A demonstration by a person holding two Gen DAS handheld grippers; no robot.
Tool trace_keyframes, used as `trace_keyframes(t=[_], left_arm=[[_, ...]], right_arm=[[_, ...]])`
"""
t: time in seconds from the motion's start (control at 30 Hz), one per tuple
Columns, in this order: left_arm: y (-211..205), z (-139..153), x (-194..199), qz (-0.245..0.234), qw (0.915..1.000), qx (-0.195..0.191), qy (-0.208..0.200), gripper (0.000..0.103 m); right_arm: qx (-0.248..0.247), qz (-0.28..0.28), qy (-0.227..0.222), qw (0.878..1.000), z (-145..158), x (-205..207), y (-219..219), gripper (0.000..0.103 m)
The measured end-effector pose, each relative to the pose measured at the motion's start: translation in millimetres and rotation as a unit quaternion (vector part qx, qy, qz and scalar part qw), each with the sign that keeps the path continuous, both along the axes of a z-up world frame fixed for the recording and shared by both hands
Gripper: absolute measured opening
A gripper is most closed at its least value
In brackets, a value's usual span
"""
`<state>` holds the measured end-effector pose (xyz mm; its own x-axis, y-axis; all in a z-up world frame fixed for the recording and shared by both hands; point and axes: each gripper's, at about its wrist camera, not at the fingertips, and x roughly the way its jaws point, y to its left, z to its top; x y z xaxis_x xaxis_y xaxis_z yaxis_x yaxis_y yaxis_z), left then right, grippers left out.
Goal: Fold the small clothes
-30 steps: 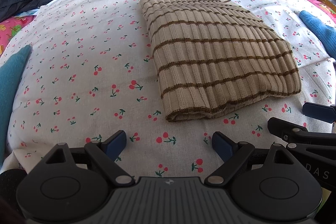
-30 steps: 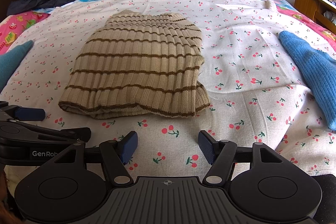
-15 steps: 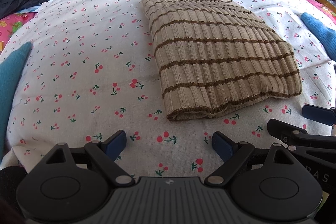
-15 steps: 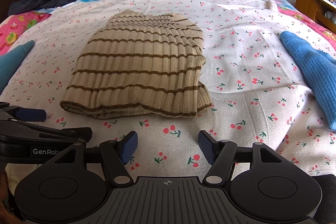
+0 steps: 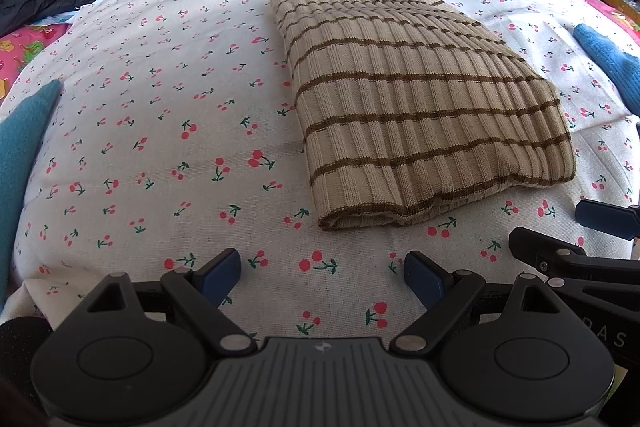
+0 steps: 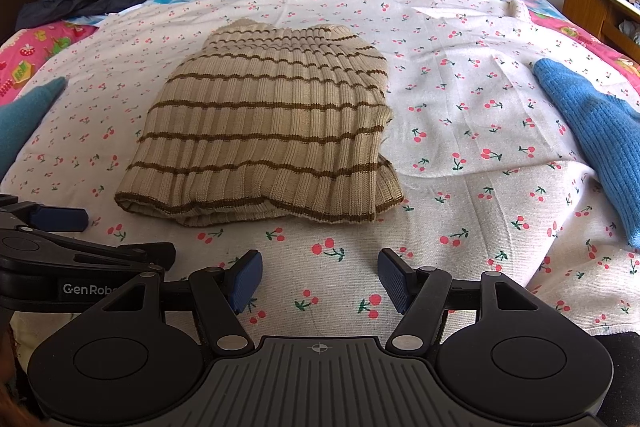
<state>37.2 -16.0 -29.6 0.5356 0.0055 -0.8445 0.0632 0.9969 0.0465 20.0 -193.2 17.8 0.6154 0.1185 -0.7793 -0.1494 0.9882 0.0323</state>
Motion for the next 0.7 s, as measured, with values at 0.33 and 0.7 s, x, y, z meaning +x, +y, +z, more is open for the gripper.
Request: trace_keyframes(t=[0.33,0.7], left_arm=[[0.2,0.1,0.2,0.001,1.0,0.0,0.0,0.093],[3.0,0.1,1.0,0.004,1.0,-0.003,0.0,0.093]], right_arm=[[0.001,0.001,0.001,1.0,-0.2,0.8,-0.6,0.065],[0.002,0.002,0.001,1.0,-0.5,0.5,0.2,0.065]])
